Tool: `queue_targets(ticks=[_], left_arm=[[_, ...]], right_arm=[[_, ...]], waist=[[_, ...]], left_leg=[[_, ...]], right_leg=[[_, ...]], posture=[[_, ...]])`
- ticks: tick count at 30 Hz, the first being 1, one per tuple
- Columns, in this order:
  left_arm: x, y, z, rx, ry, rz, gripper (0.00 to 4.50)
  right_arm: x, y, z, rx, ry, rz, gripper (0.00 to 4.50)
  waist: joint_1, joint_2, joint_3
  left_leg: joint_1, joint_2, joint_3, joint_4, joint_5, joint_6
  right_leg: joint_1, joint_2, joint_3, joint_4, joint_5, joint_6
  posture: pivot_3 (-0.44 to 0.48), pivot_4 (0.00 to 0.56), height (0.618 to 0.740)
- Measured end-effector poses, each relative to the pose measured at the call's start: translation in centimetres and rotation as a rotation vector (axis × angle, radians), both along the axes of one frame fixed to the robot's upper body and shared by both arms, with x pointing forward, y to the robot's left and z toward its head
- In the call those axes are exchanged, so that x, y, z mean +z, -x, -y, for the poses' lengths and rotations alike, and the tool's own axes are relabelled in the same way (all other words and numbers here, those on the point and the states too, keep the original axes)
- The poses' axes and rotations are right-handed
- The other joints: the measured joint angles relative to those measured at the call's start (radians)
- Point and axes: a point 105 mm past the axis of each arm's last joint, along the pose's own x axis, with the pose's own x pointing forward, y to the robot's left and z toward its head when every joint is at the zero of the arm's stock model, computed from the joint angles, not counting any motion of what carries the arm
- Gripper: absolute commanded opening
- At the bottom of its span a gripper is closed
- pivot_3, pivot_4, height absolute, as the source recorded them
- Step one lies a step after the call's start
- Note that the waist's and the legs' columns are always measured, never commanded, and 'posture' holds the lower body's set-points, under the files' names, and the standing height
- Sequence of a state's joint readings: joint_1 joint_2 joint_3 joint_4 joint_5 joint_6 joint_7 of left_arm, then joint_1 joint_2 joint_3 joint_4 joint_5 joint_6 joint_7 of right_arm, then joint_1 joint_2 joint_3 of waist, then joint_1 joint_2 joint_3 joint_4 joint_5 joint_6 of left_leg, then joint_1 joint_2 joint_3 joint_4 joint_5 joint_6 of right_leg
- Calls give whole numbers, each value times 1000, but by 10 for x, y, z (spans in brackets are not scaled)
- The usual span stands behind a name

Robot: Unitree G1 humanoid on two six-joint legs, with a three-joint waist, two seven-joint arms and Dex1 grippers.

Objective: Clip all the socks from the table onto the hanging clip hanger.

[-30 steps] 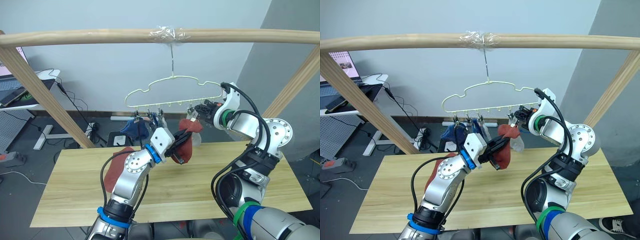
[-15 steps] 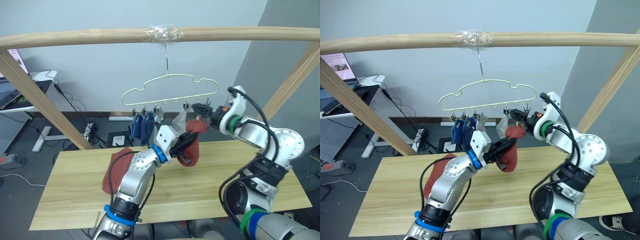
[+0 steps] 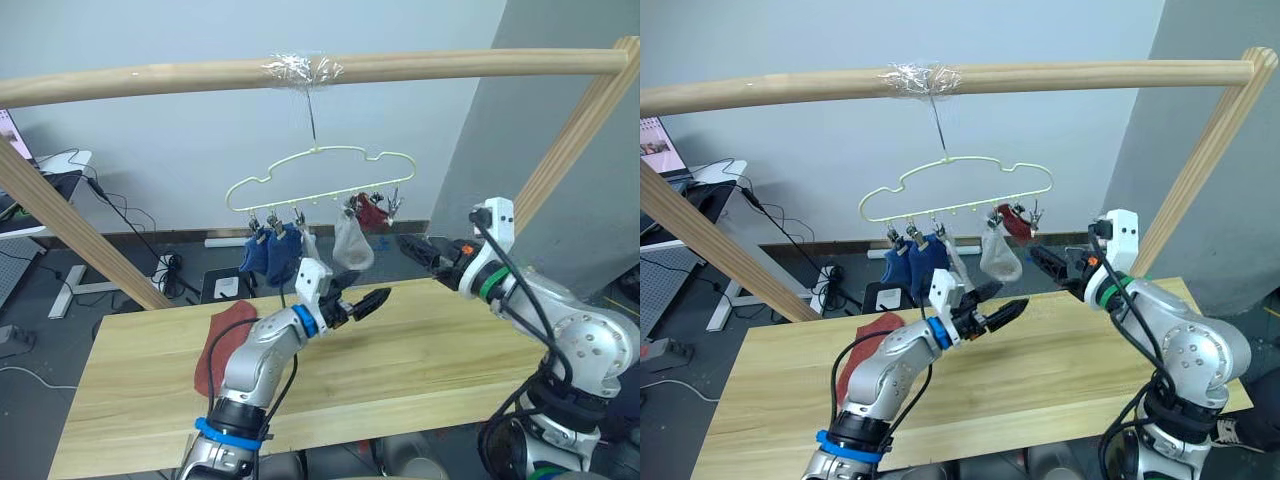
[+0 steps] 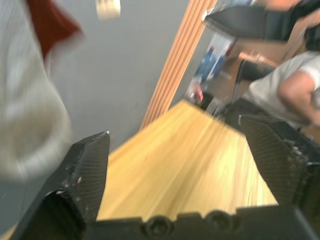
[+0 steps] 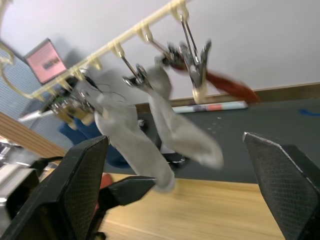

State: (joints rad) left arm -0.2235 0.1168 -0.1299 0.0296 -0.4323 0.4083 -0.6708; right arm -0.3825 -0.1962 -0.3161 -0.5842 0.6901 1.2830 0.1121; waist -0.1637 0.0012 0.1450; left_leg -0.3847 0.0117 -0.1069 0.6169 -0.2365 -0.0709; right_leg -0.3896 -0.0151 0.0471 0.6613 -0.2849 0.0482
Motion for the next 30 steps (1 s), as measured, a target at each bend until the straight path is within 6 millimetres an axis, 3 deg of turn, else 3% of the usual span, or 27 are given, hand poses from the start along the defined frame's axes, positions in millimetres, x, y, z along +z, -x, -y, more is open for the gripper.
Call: queue_targets(ticks=[3,7,10,13,15,21,30], left_arm=[[7,-2,-20,44,-48,42,4455],[16,-3,-37,91,-175,110,4500],[26,-3,-53,169,-289,203,4500],[33,0,-63,177,-328,262,4500],[35,4,-68,131,-310,256,4500],[83,13,-62,55,-140,363,4500],[83,14,-58,64,-118,357,4500]], right_arm=[[-9,-6,-1,-53,148,103,4500],[-21,-18,-3,-135,186,180,3576],[-20,-26,-1,-193,278,270,3576],[-21,-32,1,-244,274,308,3012],[-17,-36,-3,-256,274,341,2340],[-8,-48,-13,-280,275,409,2340],[-8,-67,-19,-333,229,400,2340]], waist=[[1,-1,0],[4,-1,0],[14,-1,0],[28,-1,0],[33,-1,0],[55,-2,0],[76,-2,0]], left_leg=[[1,0,0,0,0,0],[2,0,0,-2,0,0],[2,0,0,-2,0,0],[2,0,0,-3,0,-1],[2,0,0,-3,0,-1],[2,0,0,-3,0,-1],[3,0,0,-3,0,-1]], right_leg=[[0,0,0,0,0,0],[0,0,0,1,0,0],[0,0,1,0,0,0],[0,0,0,1,0,0],[0,-1,0,1,0,0],[0,-1,0,1,0,0],[0,-1,0,2,3,-5]], posture=[[-144,93,740],[-115,89,740],[-96,89,740],[-88,87,740],[-79,88,740],[-52,91,740],[-40,92,740]])
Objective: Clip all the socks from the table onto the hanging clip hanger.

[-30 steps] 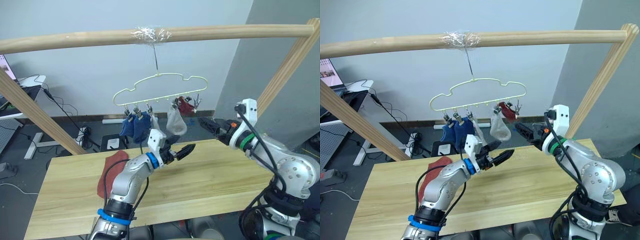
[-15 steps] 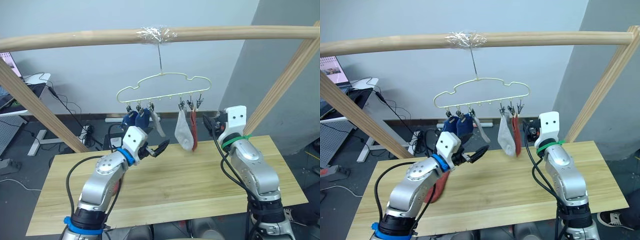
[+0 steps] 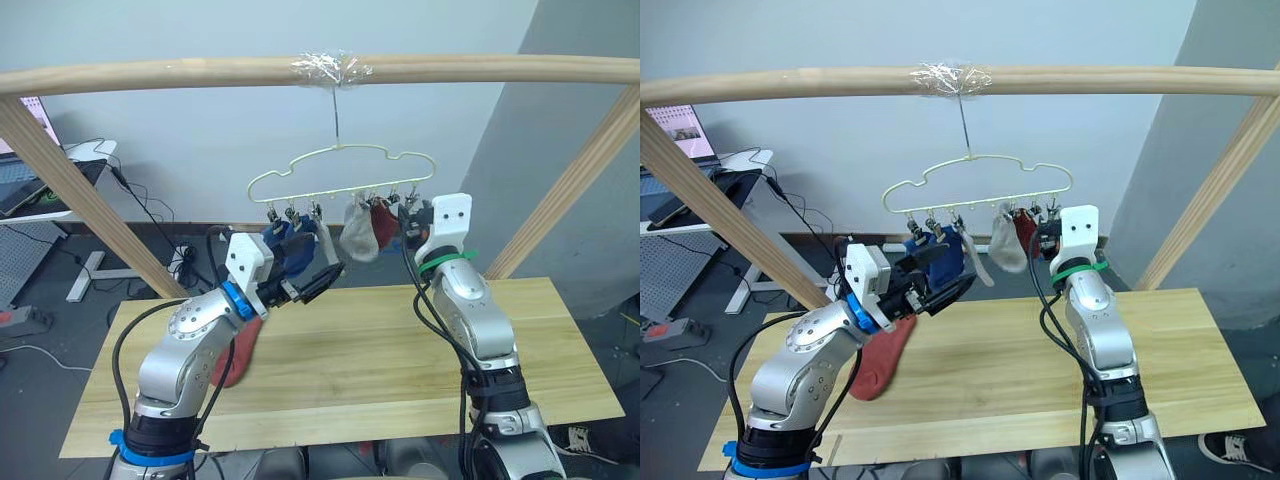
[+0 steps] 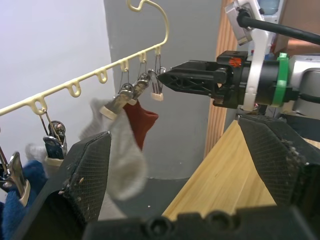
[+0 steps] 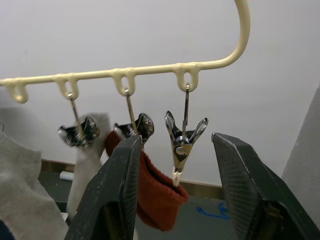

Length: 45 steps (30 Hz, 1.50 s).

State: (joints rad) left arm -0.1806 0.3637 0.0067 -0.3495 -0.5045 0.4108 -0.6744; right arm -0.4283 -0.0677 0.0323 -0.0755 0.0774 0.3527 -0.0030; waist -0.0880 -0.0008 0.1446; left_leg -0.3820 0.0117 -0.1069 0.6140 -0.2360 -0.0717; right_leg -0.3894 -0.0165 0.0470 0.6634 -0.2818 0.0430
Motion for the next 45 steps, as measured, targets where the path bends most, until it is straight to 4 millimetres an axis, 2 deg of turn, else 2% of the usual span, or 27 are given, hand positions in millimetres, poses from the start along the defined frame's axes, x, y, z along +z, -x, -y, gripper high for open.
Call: queue_targets(ticks=[17,21,26,31,45], left_arm=[[4,5,2,2,8,15,4500],[3,5,2,3,8,12,4500],[2,5,4,1,8,10,4500],[1,6,7,-3,11,4,4500],[2,6,7,-6,10,9,4500]], right_arm=[[-1,-21,6,-55,-4,-13,2340],[0,-19,4,-43,-9,-5,2340],[2,-7,4,-5,-17,40,2340],[-4,2,8,1,-17,38,2340],[-16,1,9,-8,11,1,2340]], waist=[[3,0,0],[3,0,0],[5,0,0],[5,0,0],[5,0,0]], left_leg=[[0,0,0,0,0,0],[0,0,0,0,0,0],[0,0,0,0,0,0],[1,0,0,0,0,0],[2,0,0,1,0,0]], right_leg=[[0,0,0,1,0,0],[0,0,0,1,0,0],[0,0,0,1,0,0],[0,0,0,2,0,0],[0,0,0,3,0,0]], posture=[[-25,102,740],[-25,105,740],[-28,108,740],[-32,111,740],[-31,110,740]])
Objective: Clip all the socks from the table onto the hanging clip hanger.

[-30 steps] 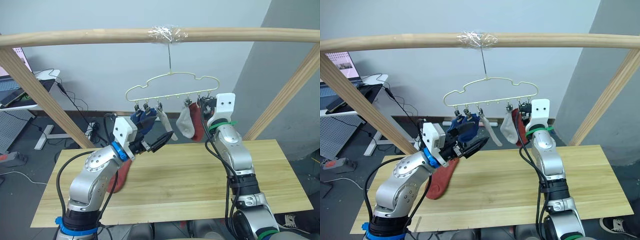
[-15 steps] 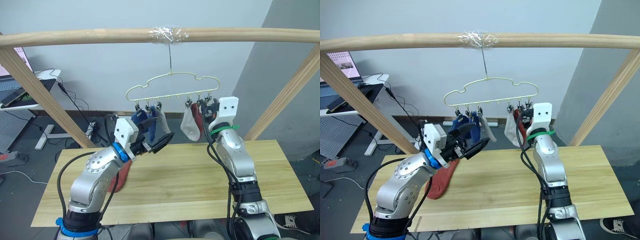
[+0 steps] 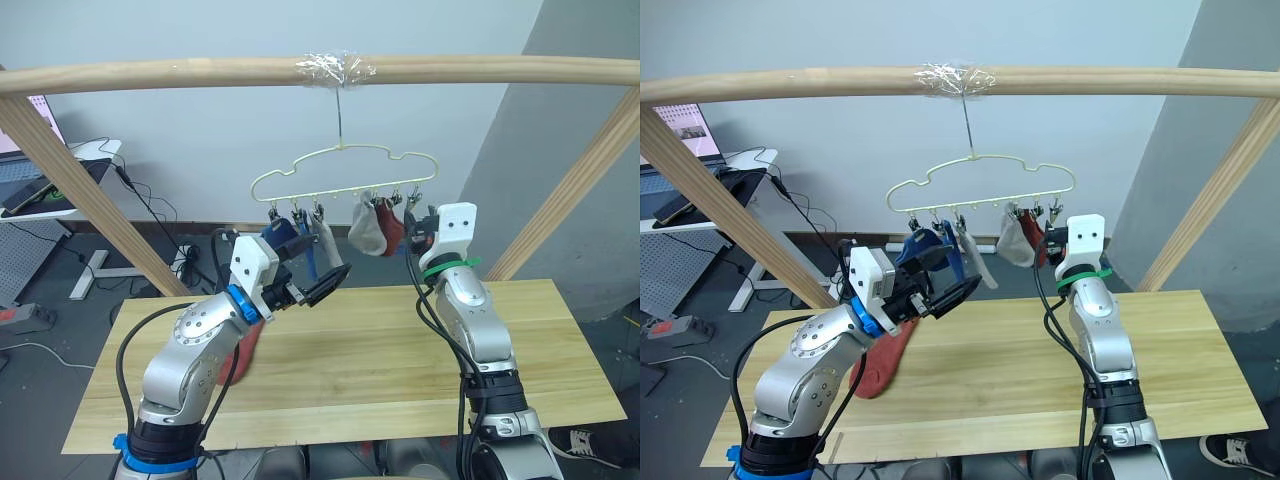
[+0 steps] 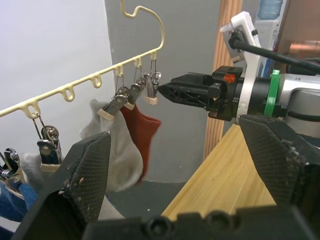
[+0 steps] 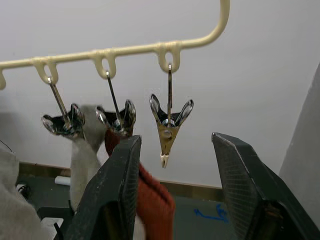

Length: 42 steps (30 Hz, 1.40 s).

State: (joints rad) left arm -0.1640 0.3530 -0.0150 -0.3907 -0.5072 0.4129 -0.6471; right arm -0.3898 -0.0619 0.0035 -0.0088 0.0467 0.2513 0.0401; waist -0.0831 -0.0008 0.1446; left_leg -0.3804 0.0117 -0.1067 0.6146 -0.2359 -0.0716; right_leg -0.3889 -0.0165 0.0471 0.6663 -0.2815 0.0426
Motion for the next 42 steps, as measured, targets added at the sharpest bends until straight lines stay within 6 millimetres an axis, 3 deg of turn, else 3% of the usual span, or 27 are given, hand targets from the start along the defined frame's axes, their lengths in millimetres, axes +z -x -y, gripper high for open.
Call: queue_targets(ticks=[9,17,25,28,31,42], left_arm=[[0,0,0,1,-1,0,4500],[0,0,0,1,-4,0,4500],[-1,0,0,-2,-18,-1,4500],[-2,1,3,-11,-21,-2,4500],[-2,1,3,-11,-20,-2,4500],[-2,1,3,-12,-19,-3,4500]], right_arm=[[-5,-10,-3,-19,6,-30,2340],[3,-24,-7,-49,-26,-23,2340],[6,-25,-13,-31,-47,-2,2340],[6,-25,-17,-14,-57,-1,1734],[6,-25,-17,-7,-63,-1,771],[13,-26,-18,-10,-64,17,771]], waist=[[0,0,0],[1,0,0],[2,0,0],[2,0,0],[2,0,0],[2,0,0]], left_leg=[[0,0,0,0,0,0],[0,0,0,0,0,0],[0,0,0,0,0,0],[1,-1,-1,5,0,0],[1,-1,-1,10,0,0],[1,0,-1,13,0,1]], right_leg=[[0,0,0,0,0,0],[0,0,0,1,0,0],[0,0,0,2,0,0],[0,0,0,8,0,0],[0,0,0,13,0,-1],[0,1,0,14,1,-2]], posture=[[-14,107,740],[0,103,740],[4,97,740],[3,92,740],[3,92,740],[0,95,740]])
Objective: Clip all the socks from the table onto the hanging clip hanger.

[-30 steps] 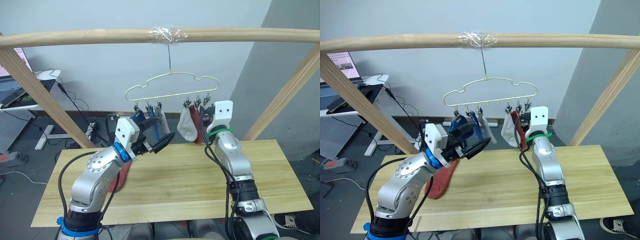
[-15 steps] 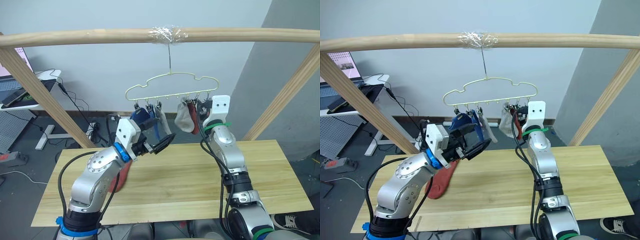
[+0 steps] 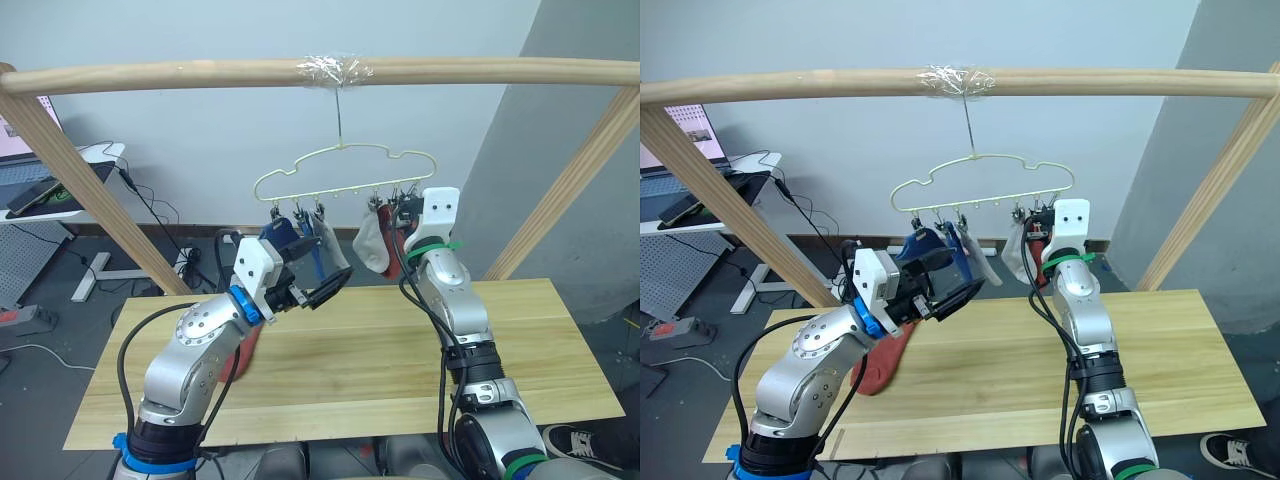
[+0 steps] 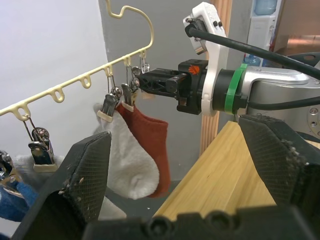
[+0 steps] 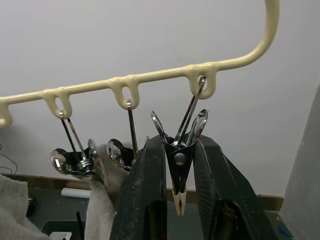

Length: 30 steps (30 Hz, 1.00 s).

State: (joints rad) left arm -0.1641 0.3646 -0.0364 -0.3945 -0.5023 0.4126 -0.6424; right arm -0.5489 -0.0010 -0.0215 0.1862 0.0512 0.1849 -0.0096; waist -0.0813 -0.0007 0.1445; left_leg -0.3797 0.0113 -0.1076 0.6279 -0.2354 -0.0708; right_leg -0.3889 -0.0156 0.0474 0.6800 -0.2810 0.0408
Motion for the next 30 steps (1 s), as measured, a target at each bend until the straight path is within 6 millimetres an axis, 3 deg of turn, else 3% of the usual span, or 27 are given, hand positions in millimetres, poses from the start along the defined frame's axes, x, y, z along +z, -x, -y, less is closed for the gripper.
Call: queue_targets(ticks=[3,9,25,28,30], left_arm=[[0,0,0,1,0,0,4500],[0,0,0,2,2,0,4500],[1,0,2,-4,7,3,4500],[1,0,2,-4,7,3,4500],[1,0,3,-3,7,3,4500]], right_arm=[[0,-1,0,-1,2,-1,771],[0,-2,0,-5,3,-4,2742],[5,-8,-2,-7,1,7,2742],[6,-9,-2,-7,1,7,2144],[3,-10,-2,-9,1,-2,1472]], waist=[[0,0,0],[0,0,0],[0,0,0],[0,0,0],[0,0,0]], left_leg=[[0,0,0,0,0,0],[0,0,0,0,0,0],[0,0,0,0,0,0],[0,0,0,0,0,0],[0,0,0,0,0,0]], right_leg=[[0,0,0,0,0,0],[0,0,0,0,0,0],[0,0,0,0,0,0],[0,0,0,0,0,0],[0,0,0,0,0,0]], posture=[[1,97,740],[2,97,740],[3,96,740],[4,95,740],[3,96,740]])
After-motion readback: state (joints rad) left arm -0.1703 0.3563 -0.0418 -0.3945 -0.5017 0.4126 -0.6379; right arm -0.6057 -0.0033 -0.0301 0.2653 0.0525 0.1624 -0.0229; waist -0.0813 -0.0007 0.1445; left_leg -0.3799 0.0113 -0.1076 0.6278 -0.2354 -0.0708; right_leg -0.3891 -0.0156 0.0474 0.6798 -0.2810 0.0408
